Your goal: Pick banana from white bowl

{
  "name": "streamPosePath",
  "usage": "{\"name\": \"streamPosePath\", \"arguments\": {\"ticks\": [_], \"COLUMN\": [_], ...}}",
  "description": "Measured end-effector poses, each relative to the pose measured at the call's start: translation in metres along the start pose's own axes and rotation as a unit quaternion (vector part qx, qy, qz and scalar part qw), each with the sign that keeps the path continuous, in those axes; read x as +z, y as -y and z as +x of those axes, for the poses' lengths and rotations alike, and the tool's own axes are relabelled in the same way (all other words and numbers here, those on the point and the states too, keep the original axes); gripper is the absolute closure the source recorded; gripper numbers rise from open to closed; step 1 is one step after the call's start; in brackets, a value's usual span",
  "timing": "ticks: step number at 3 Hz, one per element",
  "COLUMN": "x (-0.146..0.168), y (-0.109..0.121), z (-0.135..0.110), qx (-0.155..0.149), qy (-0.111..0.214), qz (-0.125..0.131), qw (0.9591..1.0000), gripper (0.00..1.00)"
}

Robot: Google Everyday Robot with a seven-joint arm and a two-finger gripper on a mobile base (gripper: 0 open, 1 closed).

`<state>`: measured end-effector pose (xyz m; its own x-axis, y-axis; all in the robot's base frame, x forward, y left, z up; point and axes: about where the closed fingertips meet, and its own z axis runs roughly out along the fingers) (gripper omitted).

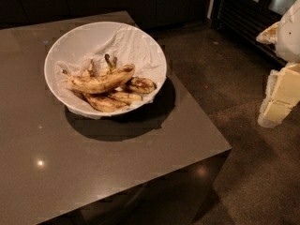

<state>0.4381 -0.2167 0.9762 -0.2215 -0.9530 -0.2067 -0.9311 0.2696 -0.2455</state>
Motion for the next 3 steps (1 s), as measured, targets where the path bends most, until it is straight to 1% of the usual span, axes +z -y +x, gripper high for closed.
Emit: {"name": "streamPosePath", "arguments": {"ticks": [1, 2, 3], "x": [0.000, 0.003, 0.008], "y": [0.000, 0.006, 0.011], "z": [0.000, -0.022, -0.053], "qx": [0.000, -0.009, -0.035], "qy": [0.000, -0.018, -0.042], "qz": [0.000, -0.010, -0.022], "qw": [1.0000, 0.9997, 0.9983], "gripper": [0.00, 0.00, 0.00]}}
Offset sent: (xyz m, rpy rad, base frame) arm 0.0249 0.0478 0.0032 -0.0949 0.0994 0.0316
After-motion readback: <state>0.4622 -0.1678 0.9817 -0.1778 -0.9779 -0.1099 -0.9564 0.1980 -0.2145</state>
